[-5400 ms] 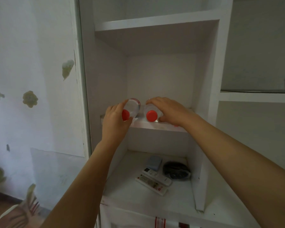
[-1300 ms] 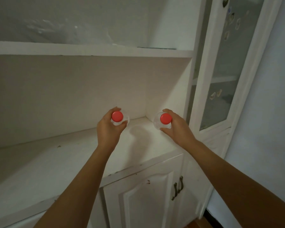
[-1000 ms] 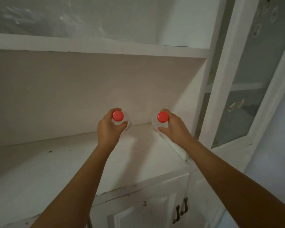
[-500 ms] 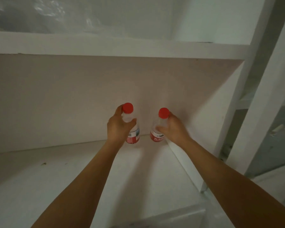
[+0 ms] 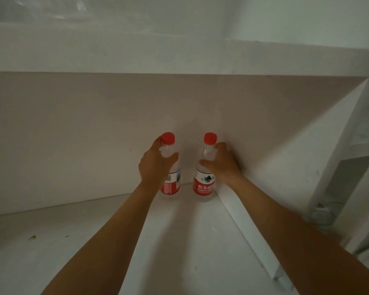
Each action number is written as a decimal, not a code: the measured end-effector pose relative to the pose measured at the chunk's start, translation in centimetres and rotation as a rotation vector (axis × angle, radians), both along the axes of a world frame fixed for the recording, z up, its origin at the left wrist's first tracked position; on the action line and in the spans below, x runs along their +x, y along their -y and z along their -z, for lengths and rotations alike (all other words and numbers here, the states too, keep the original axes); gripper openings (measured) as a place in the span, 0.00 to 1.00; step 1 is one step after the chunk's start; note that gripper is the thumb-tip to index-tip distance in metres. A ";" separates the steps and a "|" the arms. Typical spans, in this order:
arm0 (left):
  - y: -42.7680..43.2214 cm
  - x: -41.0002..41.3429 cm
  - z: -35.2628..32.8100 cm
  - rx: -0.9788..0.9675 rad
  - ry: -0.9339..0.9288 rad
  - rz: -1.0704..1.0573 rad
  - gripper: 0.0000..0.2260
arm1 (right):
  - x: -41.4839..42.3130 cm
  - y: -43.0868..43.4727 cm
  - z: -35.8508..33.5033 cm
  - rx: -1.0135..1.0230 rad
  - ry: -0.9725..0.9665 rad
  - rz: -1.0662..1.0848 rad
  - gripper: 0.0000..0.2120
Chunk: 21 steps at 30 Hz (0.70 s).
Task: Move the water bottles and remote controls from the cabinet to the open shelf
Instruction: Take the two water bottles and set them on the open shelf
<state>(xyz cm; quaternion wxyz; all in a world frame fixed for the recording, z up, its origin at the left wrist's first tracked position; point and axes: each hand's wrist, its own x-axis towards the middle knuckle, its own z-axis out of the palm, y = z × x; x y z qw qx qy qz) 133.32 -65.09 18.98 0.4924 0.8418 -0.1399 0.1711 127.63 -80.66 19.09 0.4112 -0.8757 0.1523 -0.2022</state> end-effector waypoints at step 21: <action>1.5 4.0 0.9 0.018 -0.032 -0.006 0.27 | 4.7 0.2 1.2 0.112 0.138 -0.053 0.22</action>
